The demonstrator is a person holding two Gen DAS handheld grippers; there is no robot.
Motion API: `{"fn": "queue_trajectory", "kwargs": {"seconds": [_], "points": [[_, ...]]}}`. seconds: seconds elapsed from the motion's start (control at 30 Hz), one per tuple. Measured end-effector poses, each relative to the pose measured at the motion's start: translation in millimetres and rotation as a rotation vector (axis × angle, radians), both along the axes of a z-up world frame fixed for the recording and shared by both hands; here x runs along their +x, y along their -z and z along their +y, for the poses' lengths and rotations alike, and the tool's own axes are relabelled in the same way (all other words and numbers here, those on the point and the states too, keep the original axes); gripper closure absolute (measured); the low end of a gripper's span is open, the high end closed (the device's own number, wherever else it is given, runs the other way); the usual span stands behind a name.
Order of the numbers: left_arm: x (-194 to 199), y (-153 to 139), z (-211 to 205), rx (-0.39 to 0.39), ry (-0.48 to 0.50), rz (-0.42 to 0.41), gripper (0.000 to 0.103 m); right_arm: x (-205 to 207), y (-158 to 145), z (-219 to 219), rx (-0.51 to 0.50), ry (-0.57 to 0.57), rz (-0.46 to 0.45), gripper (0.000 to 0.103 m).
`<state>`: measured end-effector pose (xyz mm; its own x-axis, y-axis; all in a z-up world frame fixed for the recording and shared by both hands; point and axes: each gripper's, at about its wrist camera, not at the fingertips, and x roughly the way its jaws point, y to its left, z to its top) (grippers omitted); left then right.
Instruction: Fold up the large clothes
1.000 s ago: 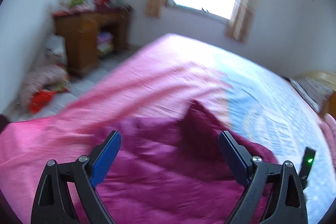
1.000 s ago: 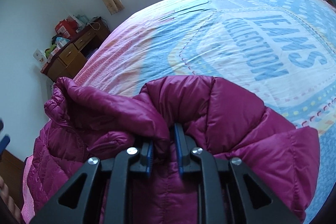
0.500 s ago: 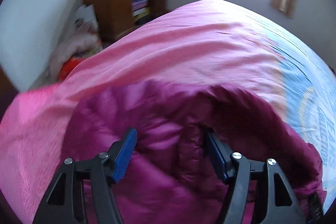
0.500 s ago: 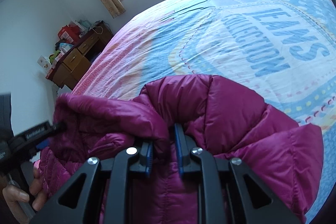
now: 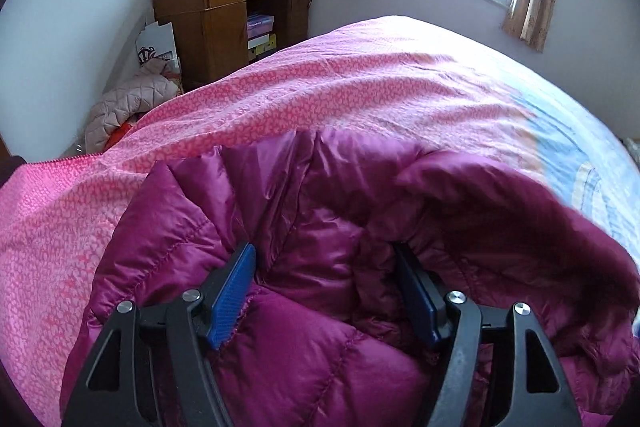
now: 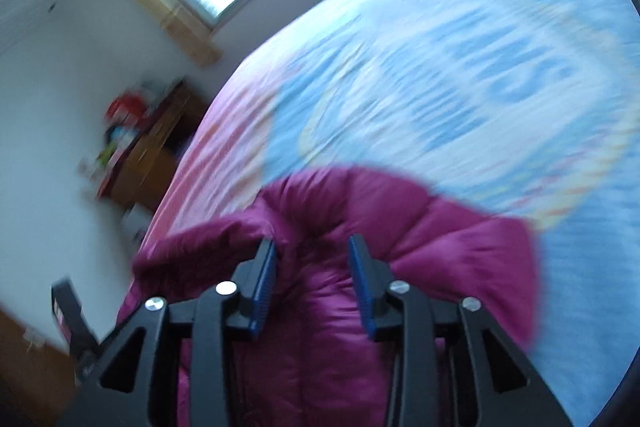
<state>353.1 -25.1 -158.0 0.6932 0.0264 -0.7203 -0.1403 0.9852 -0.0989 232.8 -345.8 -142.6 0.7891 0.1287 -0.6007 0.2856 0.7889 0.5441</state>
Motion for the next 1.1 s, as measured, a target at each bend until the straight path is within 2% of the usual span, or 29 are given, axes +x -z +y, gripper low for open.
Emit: {"fn": "queue_trajectory", "kwargs": {"seconds": [0.03, 0.07, 0.1, 0.2, 0.27, 0.33, 0.4, 0.43, 0.5, 0.53, 0.57, 0.6, 0.7, 0.77, 0.87, 0.97, 1.03, 1.1], "points": [[0, 0, 0, -0.004, 0.000, -0.003, 0.032, -10, -14, 2, -0.081, 0.088, -0.004, 0.062], [0, 0, 0, -0.004, 0.000, -0.005, 0.032, -14, -28, 9, -0.160, 0.123, -0.012, 0.064], [0, 0, -1, -0.003, 0.001, -0.006, 0.032, -11, -39, 17, -0.195, 0.099, -0.027, 0.069], [1, 0, 0, -0.006, 0.001, -0.008, 0.032, 14, -56, 45, -0.199, -0.021, -0.044, 0.071], [1, 0, 0, -0.014, 0.001, -0.010, 0.032, 38, -59, 61, -0.186, -0.065, -0.022, 0.071], [1, -1, 0, -0.021, 0.002, -0.012, 0.032, 60, -50, 70, -0.160, -0.111, 0.035, 0.071], [-1, -1, 1, -0.021, 0.002, -0.012, 0.032, 73, -28, 80, -0.131, -0.195, 0.138, 0.071], [-1, -1, 1, -0.021, 0.002, -0.012, 0.032, 73, -16, 87, -0.143, -0.240, 0.186, 0.071], [-1, -2, 1, -0.021, 0.003, -0.013, 0.032, 62, 6, 104, -0.252, -0.320, 0.249, 0.074], [-1, -2, 2, -0.023, 0.003, -0.013, 0.032, 55, 10, 108, -0.302, -0.339, 0.230, 0.076], [-2, -2, 3, -0.027, 0.006, -0.016, 0.031, 44, 13, 114, -0.387, -0.366, 0.160, 0.075], [-3, -3, 4, -0.032, 0.008, -0.017, 0.031, 40, 16, 117, -0.425, -0.380, 0.133, 0.075], [-7, -5, 11, -0.048, 0.031, -0.005, 0.030, 43, 17, 116, -0.427, -0.366, 0.139, 0.075], [-18, -13, 10, -0.025, 0.068, 0.007, 0.030, 41, 16, 121, -0.461, -0.365, 0.139, 0.075], [-52, -37, 9, 0.009, 0.091, -0.049, 0.030, 40, 16, 117, -0.441, -0.363, 0.129, 0.075], [-68, -63, 5, -0.032, 0.134, -0.123, 0.030, 48, 18, 106, -0.407, -0.363, 0.118, 0.075], [-55, -83, -4, -0.071, 0.148, -0.153, 0.030, 49, 19, 106, -0.408, -0.363, 0.116, 0.075], [-28, -96, -16, -0.101, 0.150, -0.149, 0.030, 48, 19, 106, -0.410, -0.363, 0.115, 0.075]]}}
